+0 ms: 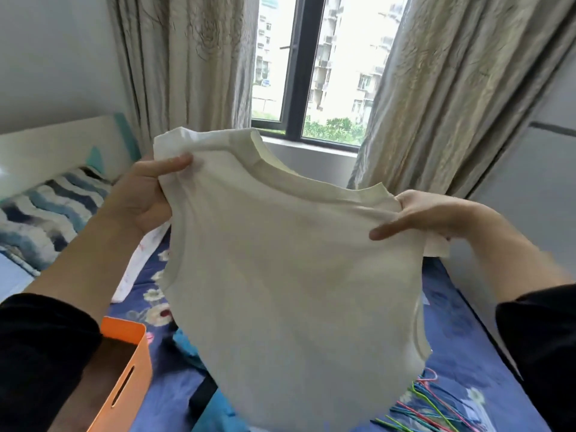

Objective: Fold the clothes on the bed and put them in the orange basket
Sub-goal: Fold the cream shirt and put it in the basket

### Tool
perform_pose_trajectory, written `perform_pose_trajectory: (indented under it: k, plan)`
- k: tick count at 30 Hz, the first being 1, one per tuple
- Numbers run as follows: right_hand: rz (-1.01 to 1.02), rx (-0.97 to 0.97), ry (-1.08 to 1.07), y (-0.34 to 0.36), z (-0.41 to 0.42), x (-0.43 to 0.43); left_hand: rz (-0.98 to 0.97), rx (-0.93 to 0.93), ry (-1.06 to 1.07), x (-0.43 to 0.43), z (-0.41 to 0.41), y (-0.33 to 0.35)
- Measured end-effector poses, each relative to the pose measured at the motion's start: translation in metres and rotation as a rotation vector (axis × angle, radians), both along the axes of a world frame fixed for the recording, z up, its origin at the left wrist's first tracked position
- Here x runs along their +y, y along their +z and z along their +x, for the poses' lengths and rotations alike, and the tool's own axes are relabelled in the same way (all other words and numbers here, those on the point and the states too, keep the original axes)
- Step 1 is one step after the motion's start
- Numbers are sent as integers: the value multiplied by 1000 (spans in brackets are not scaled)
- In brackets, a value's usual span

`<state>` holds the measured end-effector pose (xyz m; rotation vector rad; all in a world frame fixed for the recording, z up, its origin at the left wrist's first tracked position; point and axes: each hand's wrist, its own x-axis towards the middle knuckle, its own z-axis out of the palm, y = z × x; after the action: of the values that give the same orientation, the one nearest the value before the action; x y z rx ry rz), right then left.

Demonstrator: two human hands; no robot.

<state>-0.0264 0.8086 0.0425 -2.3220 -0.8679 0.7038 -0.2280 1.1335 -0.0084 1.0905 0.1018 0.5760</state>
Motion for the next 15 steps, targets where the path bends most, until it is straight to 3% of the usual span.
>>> perform_pose_trajectory:
  k: [2,6,10,15]
  plan:
    - [-137,-99,-50,9,7,-4,36,1,-12,9,3,4]
    - [-182,-327,-220,-6,36,-6,121,55,-41,20,25,-4]
    - [-214,-409,-372,-63,66,-3,95,159,-113,30,54,-27]
    - [-263,-514,-527,-100,91,13,115,329,-15,50,102,-37]
